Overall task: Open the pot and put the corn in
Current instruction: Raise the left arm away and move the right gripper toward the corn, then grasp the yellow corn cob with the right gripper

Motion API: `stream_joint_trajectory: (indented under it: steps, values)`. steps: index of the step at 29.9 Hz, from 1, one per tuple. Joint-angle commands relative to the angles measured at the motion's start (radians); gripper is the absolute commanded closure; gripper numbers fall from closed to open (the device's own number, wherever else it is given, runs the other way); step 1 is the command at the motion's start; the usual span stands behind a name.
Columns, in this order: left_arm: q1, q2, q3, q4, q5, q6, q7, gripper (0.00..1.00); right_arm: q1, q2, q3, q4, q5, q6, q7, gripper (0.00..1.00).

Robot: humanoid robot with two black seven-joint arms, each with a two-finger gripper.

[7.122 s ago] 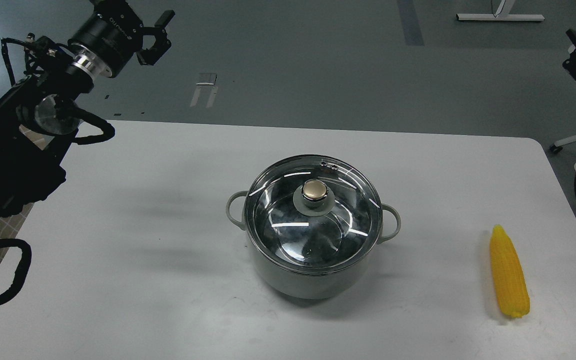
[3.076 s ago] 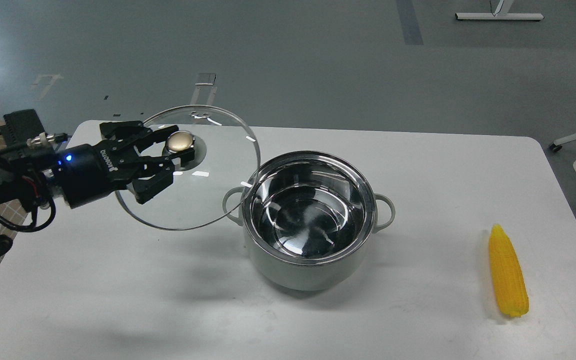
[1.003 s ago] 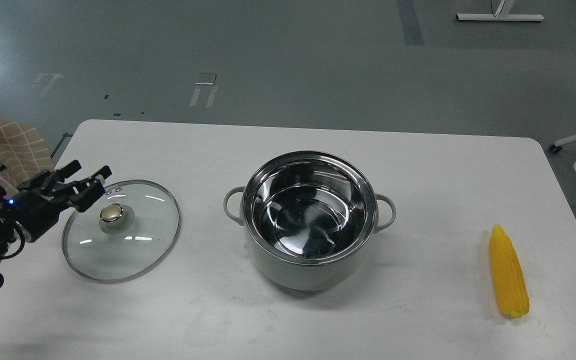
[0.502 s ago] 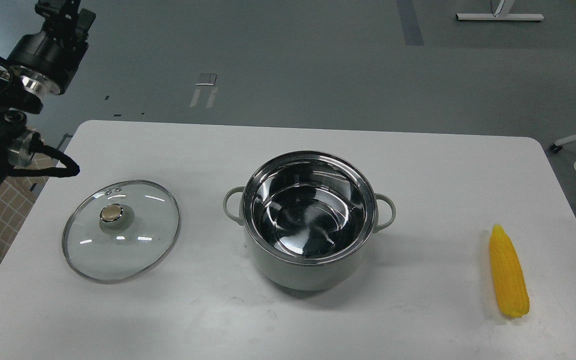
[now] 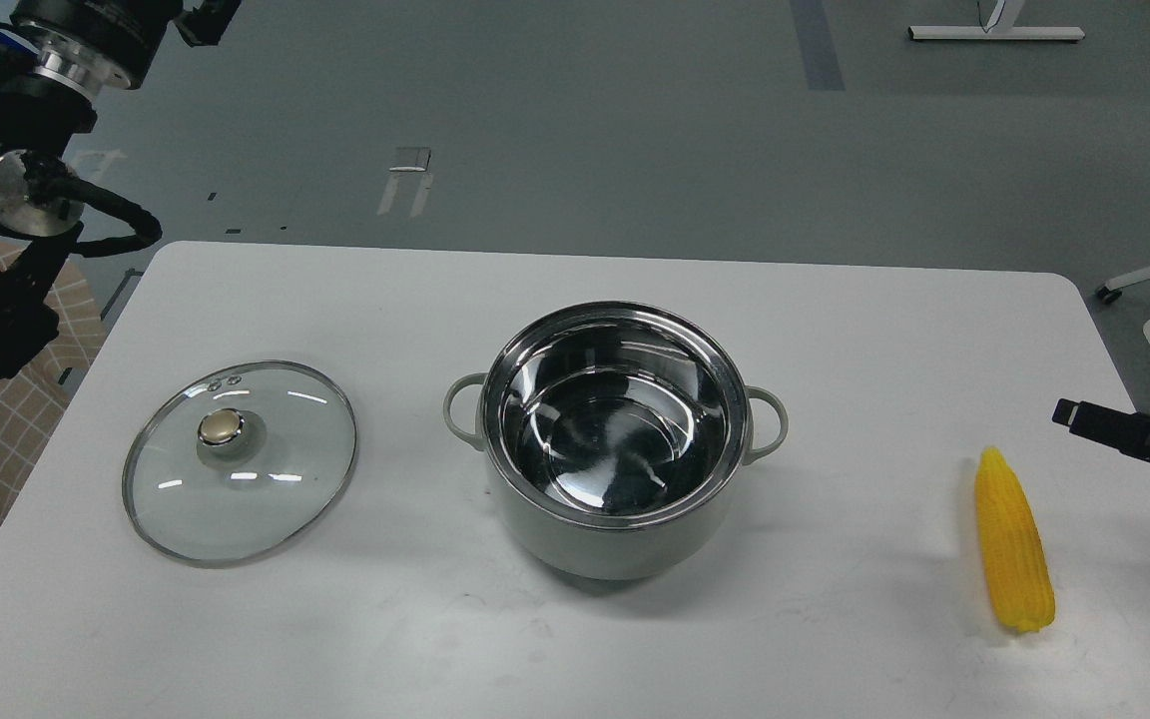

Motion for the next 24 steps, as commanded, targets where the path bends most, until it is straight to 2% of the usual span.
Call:
stream_joint_trajectory:
  steps: [1, 6, 8, 15, 17, 18, 19, 21, 24]
  values:
    - [0.005, -0.004, -0.001, -0.003, 0.000, -0.003, 0.008, 0.03, -0.008, 0.016, -0.064, -0.005, -0.003, 0.000, -0.001, 0.01]
    - [0.007, -0.011, -0.001, -0.004, 0.000, -0.003, 0.004, 0.03, -0.008, 0.119, -0.082, -0.012, -0.063, 0.000, -0.015, 0.04]
    - [0.007, -0.010, -0.003, -0.003, 0.000, -0.003, 0.002, 0.03, -0.014, 0.174, -0.091, -0.032, -0.119, 0.000, -0.039, 0.06]
    - [0.019, -0.001, -0.006, -0.003, 0.001, -0.003, 0.002, 0.03, -0.023, 0.202, -0.095, -0.067, -0.144, 0.000, -0.049, 0.07]
    - [0.019, -0.001, -0.006, -0.004, 0.001, -0.003, 0.002, 0.03, -0.026, 0.201, -0.095, -0.066, -0.146, 0.000, -0.050, 0.20]
    - [0.019, -0.001, -0.006, -0.003, 0.000, -0.003, 0.002, 0.03, -0.027, 0.201, -0.096, -0.066, -0.146, 0.000, -0.052, 0.29]
    - [0.021, -0.001, -0.006, -0.003, 0.000, -0.003, 0.002, 0.03, -0.031, 0.201, -0.102, -0.066, -0.146, 0.000, -0.059, 0.47]
    - [0.021, -0.001, -0.006, -0.003, 0.000, -0.003, 0.002, 0.03, -0.032, 0.201, -0.107, -0.066, -0.146, 0.000, -0.067, 0.70]
    - [0.021, -0.002, -0.006, -0.003, 0.000, -0.003, 0.002, 0.03, -0.032, 0.205, -0.107, -0.064, -0.144, 0.000, -0.069, 0.72]
